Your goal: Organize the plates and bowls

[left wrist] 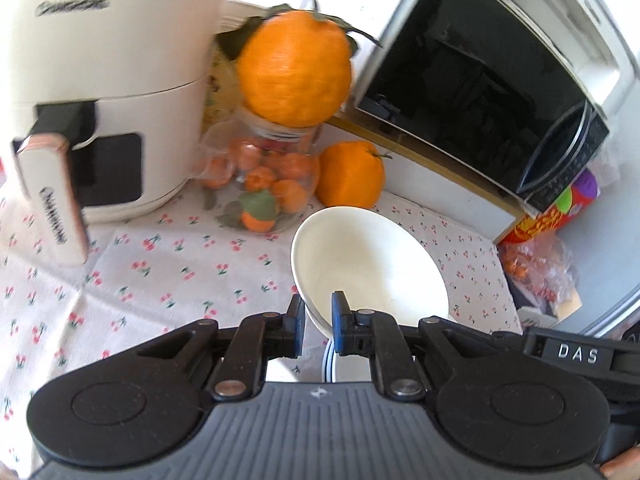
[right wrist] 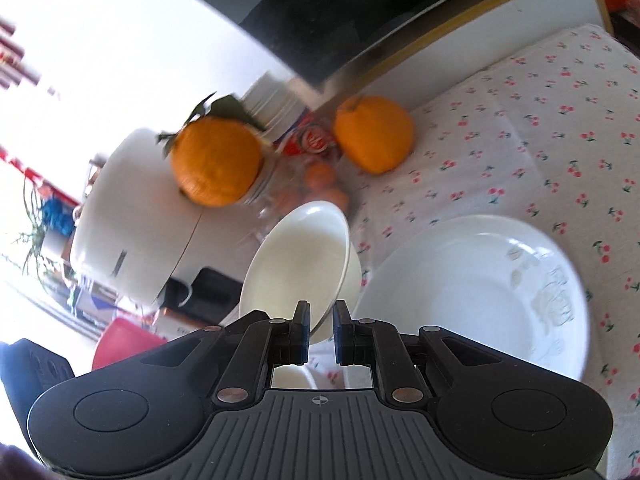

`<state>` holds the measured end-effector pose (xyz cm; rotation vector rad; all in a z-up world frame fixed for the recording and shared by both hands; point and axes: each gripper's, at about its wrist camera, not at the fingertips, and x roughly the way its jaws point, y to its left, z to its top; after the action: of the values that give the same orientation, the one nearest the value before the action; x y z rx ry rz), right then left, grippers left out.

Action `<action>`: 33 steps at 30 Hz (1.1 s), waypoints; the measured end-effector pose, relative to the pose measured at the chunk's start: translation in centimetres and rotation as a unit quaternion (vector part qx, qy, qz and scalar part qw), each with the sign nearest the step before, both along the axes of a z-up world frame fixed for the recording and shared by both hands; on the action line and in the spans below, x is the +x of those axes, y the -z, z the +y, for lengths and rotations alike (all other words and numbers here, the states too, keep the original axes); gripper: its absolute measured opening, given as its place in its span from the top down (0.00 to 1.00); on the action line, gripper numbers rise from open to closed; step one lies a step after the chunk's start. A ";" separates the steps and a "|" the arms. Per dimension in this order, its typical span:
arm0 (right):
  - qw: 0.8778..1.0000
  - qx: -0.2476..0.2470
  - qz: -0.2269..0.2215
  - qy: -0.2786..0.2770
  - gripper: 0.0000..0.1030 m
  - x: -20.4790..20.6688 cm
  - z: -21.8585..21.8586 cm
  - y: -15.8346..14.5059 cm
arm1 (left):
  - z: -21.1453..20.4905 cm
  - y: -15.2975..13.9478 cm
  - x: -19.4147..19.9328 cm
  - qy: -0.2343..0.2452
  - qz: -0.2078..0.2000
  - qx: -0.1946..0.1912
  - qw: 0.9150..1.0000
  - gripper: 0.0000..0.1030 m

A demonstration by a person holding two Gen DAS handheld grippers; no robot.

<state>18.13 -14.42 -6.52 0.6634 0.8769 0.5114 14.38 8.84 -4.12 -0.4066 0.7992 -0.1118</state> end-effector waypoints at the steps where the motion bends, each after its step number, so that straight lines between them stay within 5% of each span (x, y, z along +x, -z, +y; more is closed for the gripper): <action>1: 1.000 -0.005 -0.004 -0.003 0.88 -0.2 0.4 -0.2 | 0.3 -0.1 -0.1 -0.003 0.003 -0.006 1.000 0.88; 17: 0.998 -0.020 0.001 -0.060 0.87 -2.9 3.9 -0.9 | 4.6 0.3 -2.9 0.018 0.031 -0.037 0.999 0.87; 33: 0.994 -0.031 0.036 -0.097 0.87 -4.8 6.2 0.5 | 6.0 1.7 -5.1 0.039 0.064 -0.004 0.997 0.85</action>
<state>13.29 -8.23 -6.99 0.5462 1.0279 0.6340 9.30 14.83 -5.84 -0.3934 0.9403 -0.1624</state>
